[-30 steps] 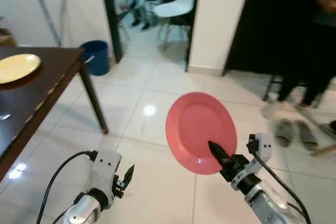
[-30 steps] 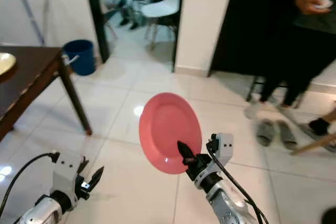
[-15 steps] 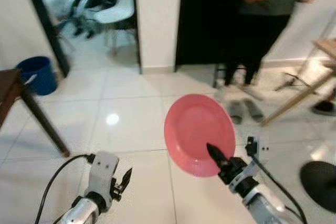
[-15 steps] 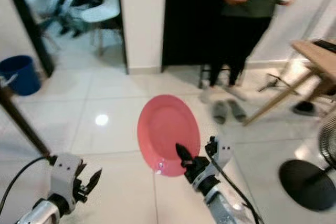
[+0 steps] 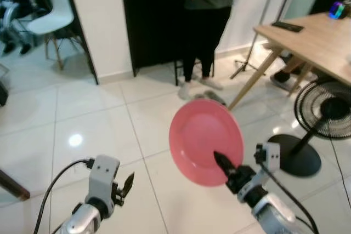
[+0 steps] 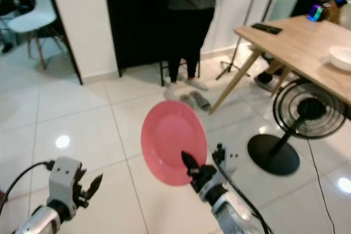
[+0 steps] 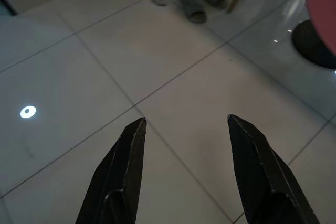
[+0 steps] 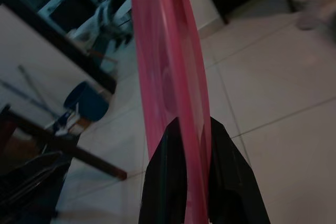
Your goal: Setting the table
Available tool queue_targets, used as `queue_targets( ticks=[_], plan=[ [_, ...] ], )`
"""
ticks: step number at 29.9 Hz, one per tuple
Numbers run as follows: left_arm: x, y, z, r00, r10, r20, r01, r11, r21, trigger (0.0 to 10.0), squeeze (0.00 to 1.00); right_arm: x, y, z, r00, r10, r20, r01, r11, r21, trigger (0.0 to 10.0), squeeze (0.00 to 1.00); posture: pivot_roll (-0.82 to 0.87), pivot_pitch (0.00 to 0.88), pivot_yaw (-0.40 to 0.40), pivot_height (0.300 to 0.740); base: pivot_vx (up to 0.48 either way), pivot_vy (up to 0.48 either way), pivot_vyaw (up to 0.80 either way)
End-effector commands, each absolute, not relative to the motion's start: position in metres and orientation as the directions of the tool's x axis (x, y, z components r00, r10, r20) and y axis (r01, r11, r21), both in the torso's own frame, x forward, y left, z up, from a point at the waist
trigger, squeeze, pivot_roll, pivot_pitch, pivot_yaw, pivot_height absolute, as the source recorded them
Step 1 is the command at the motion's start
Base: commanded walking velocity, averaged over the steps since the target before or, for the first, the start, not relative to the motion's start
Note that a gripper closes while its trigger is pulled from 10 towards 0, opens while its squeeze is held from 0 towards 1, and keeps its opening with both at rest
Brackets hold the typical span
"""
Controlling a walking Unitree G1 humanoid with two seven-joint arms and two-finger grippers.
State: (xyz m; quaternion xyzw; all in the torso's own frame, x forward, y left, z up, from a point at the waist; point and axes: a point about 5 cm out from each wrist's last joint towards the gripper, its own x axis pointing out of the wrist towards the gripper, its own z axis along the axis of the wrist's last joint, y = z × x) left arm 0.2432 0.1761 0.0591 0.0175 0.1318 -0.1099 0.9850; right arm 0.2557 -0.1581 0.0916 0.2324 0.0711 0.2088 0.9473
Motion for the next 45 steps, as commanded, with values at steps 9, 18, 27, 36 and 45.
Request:
queue_targets(
  ticks=[9, 18, 27, 36, 45],
  plan=[
    [0.252, 0.172, 0.070, 0.948, -0.214, -0.236, 0.209, 0.977, -0.050, 10.0, 0.00, 0.255, -0.161, 0.093, 0.908, 0.418, -0.034, -0.355, 0.809, 0.468, 10.0, 0.00, -0.10, 0.000, 0.110, 0.740, 0.000, 0.000, -0.78],
    [0.253, 0.172, 0.071, 0.948, -0.211, -0.237, 0.203, 0.978, -0.056, 10.0, 0.00, 0.256, -0.160, 0.093, 0.908, 0.418, -0.034, -0.355, 0.808, 0.470, 10.0, 0.00, -0.10, 0.000, 0.111, 0.740, 0.000, 0.000, -0.78],
    [0.256, 0.172, 0.075, 0.952, -0.205, -0.227, 0.195, 0.979, -0.065, 10.0, 0.00, 0.258, -0.160, 0.095, 0.906, 0.422, -0.028, -0.361, 0.806, 0.469, 10.0, 0.00, -0.10, 0.000, 0.107, 0.740, 0.000, 0.000, -0.78],
    [0.264, 0.172, 0.084, 0.961, -0.186, -0.203, 0.176, 0.982, -0.066, 10.0, 0.00, 0.260, -0.160, 0.100, 0.910, 0.415, -0.007, -0.362, 0.800, 0.478, 10.0, 0.00, -0.10, 0.000, 0.108, 0.740, 0.000, 0.000, -0.78],
    [0.274, 0.176, 0.104, 0.977, -0.159, -0.142, 0.154, 0.987, -0.045, 10.0, 0.00, 0.264, -0.157, 0.113, 0.912, 0.408, 0.049, -0.377, 0.783, 0.496, 10.0, 0.00, -0.10, 0.000, 0.111, 0.740, 0.000, 0.000, -0.78]
  ],
)
